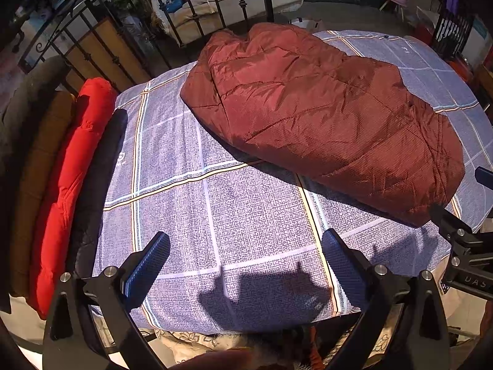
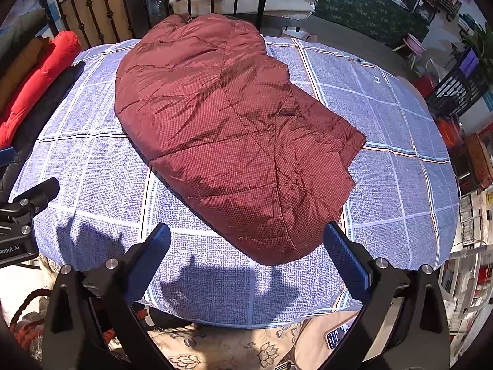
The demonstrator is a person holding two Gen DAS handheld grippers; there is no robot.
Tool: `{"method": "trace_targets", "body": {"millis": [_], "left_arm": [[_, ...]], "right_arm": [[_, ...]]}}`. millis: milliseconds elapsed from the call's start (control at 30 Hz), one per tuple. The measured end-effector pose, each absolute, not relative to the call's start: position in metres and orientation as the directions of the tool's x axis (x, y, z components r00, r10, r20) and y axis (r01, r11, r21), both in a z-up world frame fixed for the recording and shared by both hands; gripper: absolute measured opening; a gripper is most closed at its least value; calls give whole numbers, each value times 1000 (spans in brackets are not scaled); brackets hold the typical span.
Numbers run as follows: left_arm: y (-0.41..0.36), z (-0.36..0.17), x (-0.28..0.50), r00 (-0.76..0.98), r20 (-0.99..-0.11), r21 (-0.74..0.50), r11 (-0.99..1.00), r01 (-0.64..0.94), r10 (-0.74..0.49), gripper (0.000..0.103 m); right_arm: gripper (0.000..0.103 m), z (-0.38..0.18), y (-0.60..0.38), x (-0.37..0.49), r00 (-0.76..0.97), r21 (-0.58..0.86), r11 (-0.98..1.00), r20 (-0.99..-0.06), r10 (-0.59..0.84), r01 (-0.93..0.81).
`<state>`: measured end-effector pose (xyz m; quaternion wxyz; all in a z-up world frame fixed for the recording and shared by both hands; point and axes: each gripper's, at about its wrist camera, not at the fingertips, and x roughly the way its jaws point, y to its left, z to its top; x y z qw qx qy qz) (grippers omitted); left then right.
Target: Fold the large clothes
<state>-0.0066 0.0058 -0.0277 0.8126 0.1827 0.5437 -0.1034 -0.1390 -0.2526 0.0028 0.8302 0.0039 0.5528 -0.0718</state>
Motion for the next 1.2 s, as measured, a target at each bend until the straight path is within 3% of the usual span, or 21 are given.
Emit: {"method": "trace_targets", "body": {"millis": [767, 1000, 1167, 1200], "left_arm": [[19, -75, 6, 394, -919, 158, 933, 323, 19, 97], [41, -96, 5, 363, -929, 180, 944, 275, 71, 96], [52, -101, 0, 375, -923, 194, 946, 260, 86, 96], [53, -102, -2, 376, -922, 197, 945, 262, 87, 96]], "right_arm": [[98, -8, -285, -135, 446, -44, 978, -886, -132, 202], [98, -39, -348, -136, 409, 31, 924, -902, -138, 381], [97, -75, -356, -133, 433, 170, 921, -902, 1, 351], [90, -78, -357, -131, 442, 203, 913, -897, 28, 354]]}}
